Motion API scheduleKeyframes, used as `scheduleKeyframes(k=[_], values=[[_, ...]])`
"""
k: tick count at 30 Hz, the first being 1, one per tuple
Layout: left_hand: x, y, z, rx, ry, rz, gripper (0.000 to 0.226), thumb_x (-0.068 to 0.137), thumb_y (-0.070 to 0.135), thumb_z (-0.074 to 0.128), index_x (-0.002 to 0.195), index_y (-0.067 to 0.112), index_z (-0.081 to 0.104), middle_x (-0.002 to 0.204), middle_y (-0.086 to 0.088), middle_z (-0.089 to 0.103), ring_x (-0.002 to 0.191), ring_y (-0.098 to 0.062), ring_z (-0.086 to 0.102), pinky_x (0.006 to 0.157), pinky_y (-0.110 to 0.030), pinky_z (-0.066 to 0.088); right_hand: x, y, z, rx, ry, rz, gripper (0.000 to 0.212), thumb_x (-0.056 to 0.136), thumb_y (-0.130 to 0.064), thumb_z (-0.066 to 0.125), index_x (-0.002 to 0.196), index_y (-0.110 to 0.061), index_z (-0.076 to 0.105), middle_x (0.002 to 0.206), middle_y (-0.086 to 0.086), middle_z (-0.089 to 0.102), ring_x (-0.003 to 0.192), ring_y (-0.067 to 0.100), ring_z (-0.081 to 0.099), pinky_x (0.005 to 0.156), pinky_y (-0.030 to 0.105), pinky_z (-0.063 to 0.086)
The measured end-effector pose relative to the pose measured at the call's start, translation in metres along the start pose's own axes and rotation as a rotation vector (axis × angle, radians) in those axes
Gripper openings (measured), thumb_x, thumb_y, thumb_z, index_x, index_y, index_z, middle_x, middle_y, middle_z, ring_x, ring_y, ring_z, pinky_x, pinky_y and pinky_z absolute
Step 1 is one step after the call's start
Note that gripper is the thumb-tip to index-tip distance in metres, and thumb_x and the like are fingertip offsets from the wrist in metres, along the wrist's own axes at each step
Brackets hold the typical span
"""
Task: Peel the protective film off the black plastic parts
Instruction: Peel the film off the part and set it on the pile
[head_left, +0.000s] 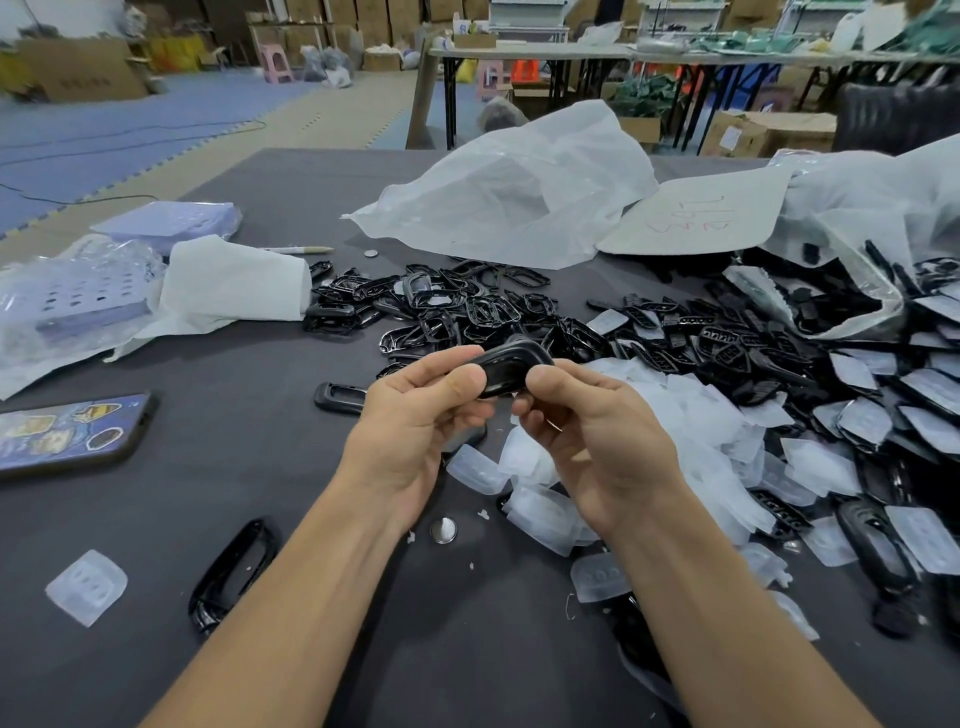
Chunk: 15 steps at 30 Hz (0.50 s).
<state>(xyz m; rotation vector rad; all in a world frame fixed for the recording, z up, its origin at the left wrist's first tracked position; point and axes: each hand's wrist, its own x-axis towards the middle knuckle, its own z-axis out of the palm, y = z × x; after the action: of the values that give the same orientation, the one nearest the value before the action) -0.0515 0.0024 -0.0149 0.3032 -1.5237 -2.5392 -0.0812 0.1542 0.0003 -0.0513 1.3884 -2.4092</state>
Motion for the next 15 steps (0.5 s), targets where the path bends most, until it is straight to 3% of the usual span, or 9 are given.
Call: scheduleKeyframes(k=[7, 11, 15], values=[[-0.0013, -0.0006, 0.0007, 0.105, 0.003, 0.103, 0.021, 0.061, 0.018, 0.082, 0.082, 0.021, 0.085, 0.072, -0.006, 0.073, 0.056, -0.012, 0.063, 0.061, -0.023, 0.052, 0.0012, 0.0019, 0.0021, -0.021, 0.038, -0.047, 0.024, 0.092, 0.007, 0.063, 0.076, -0.007, 0.074, 0.067, 0.003, 0.066, 0.052, 0.012, 0.055, 0.056, 0.02, 0.048], [-0.0026, -0.0008, 0.0008, 0.24, 0.052, 0.23, 0.026, 0.073, -0.002, 0.084, 0.081, 0.022, 0.084, 0.071, -0.01, 0.07, 0.061, -0.021, 0.061, 0.062, -0.028, 0.055, -0.0005, 0.0023, 0.0034, -0.073, 0.021, -0.067, 0.03, 0.092, 0.01, 0.062, 0.074, -0.009, 0.076, 0.069, 0.004, 0.066, 0.058, 0.013, 0.055, 0.06, 0.02, 0.048], [-0.0028, -0.0058, 0.0039, 0.359, 0.037, 0.301, 0.04, 0.077, -0.017, 0.076, 0.08, 0.023, 0.083, 0.067, 0.0, 0.075, 0.057, -0.009, 0.06, 0.057, -0.019, 0.052, -0.0021, 0.0058, 0.0059, -0.194, 0.002, -0.108, 0.029, 0.089, 0.012, 0.064, 0.075, -0.012, 0.074, 0.073, 0.004, 0.066, 0.074, 0.015, 0.056, 0.065, 0.02, 0.048]])
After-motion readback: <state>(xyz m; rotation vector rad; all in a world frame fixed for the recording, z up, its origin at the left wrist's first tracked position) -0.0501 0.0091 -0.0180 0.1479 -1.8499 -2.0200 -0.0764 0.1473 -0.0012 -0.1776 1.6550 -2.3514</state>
